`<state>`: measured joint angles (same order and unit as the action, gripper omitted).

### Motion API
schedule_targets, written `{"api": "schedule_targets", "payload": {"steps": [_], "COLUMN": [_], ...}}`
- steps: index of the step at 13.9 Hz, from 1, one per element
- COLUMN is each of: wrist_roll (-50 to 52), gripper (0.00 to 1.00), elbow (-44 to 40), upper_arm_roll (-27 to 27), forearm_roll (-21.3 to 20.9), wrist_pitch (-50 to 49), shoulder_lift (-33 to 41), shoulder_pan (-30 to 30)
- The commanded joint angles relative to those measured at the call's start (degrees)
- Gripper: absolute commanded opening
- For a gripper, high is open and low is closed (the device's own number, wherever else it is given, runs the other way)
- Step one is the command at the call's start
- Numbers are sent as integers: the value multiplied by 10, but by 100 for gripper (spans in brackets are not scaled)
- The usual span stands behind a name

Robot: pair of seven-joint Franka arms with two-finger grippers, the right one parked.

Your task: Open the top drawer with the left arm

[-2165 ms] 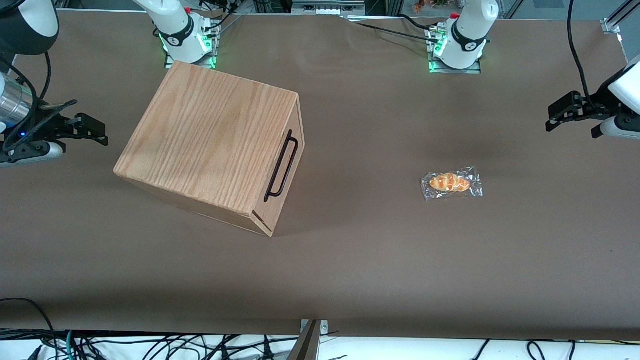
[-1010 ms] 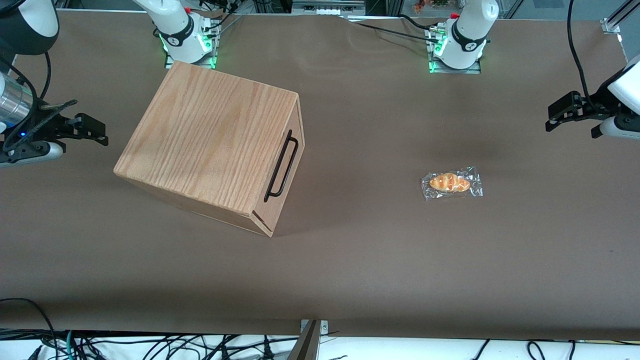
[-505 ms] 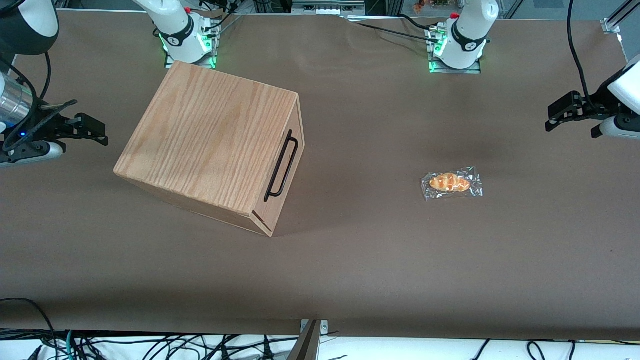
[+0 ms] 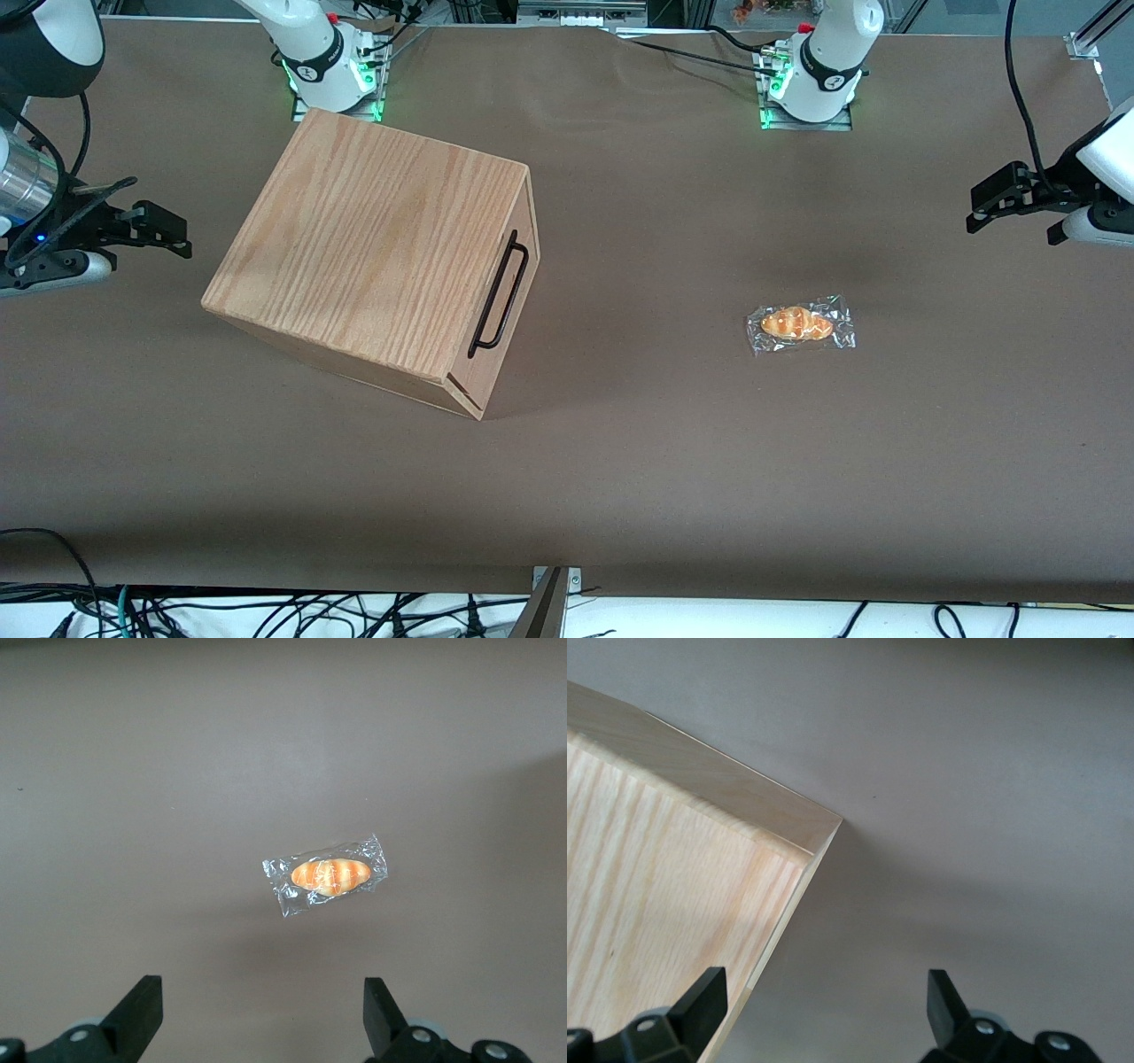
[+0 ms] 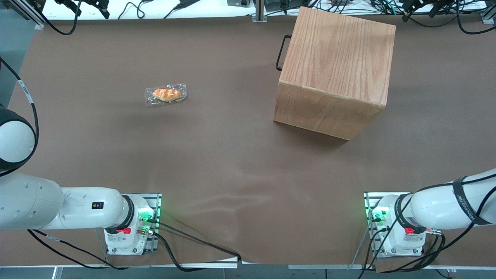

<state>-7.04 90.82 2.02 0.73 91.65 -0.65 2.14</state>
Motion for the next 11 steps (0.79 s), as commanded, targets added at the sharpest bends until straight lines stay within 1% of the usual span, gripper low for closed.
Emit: {"api": "schedule_targets", "payload": {"steps": [1, 6, 10, 11], "wrist_roll": [-10, -9, -9, -9], "gripper": [100, 100, 100, 100], "elbow": [-6, -5, -4, -3], "upper_arm_roll": [4, 6, 11, 15], "forearm_roll": [-11, -11, -7, 4], "wrist_pitch": [0, 0, -5, -6], "shoulder_lift": [-3, -9, -39, -45], "shoulder_pan": [2, -5, -23, -30]}}
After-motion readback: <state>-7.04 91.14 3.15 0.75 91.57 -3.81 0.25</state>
